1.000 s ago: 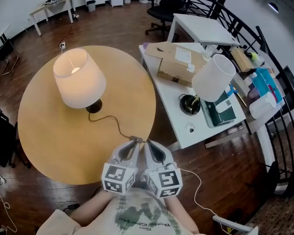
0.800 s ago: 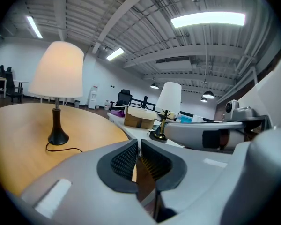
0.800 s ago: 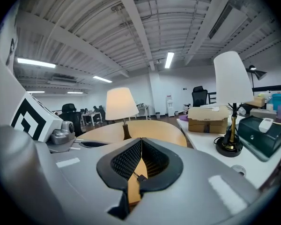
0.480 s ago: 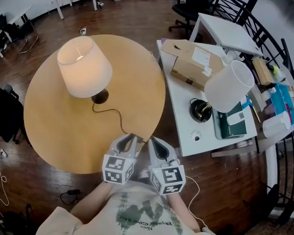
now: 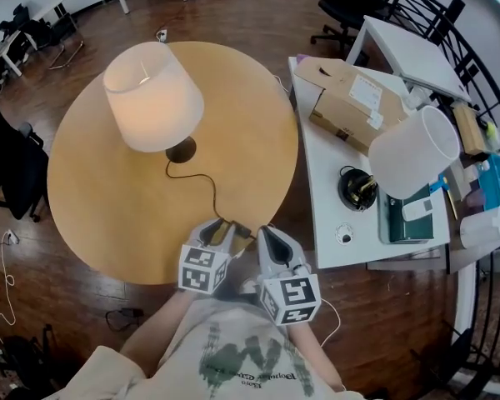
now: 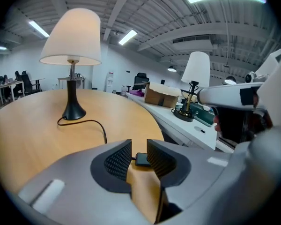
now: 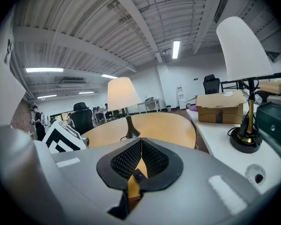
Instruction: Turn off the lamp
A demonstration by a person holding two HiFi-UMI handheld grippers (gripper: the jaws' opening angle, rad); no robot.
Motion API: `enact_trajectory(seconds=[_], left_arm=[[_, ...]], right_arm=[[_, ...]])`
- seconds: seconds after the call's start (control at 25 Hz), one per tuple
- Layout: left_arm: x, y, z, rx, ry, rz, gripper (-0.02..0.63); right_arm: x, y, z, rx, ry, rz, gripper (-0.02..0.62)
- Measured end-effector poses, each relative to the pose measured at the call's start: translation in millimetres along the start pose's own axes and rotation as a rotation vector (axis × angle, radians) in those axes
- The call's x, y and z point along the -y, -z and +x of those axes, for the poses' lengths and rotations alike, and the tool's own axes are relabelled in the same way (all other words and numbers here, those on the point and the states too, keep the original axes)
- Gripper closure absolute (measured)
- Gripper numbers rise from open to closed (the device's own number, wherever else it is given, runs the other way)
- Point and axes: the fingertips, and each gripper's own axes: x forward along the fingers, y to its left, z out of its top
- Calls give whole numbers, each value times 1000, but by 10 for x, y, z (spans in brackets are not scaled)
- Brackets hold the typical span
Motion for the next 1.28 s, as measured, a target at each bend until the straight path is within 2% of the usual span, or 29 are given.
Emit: enact_trajectory(seconds=[0.12,0.36,0.6,0.88,1.28], left_arm=[[-5,86,95,-35,22,-8,494],[-2,175,223,-82,49,-13,466],[53,242,285,-116,78,-12,462],[26,297,362,-146,69,-34,474],[40,293,380,-140,72,-6,483]], right_arm=[[18,7,12,-16,-7,-7,594],[72,108,22,-36,-5,5,594],[111,150,13,-46,3,8,594],[204,156,-9,-52,22,12,594],[183,181,42,-52,10,14,594]])
